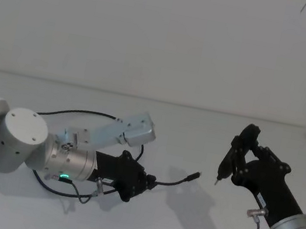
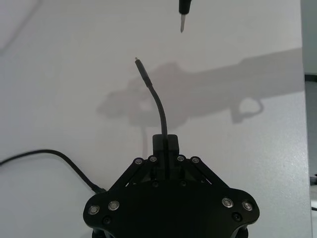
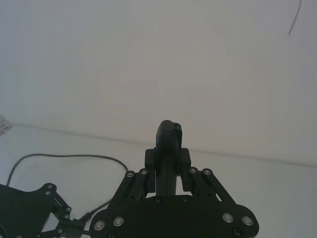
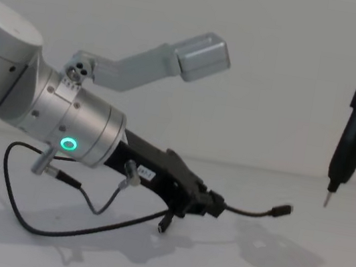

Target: Pick up the data cable with the one hand.

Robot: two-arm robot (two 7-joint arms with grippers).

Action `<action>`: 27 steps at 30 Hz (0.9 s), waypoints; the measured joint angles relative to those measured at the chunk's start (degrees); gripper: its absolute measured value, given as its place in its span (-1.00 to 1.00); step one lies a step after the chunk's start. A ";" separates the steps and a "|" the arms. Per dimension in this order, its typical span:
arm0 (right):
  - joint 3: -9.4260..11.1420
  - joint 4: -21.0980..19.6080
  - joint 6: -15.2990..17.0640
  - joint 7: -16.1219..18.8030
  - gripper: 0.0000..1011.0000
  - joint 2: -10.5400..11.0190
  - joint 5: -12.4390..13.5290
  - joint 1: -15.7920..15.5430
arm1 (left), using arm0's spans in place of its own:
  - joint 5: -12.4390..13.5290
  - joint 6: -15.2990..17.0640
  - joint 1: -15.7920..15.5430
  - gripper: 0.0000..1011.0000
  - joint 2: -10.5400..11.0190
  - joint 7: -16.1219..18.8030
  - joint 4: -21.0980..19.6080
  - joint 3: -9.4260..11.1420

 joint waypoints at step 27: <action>-1.04 6.79 -3.08 2.58 -0.45 -2.07 -2.78 7.37 | 0.71 -3.21 0.17 -0.92 1.05 1.09 -2.52 -1.40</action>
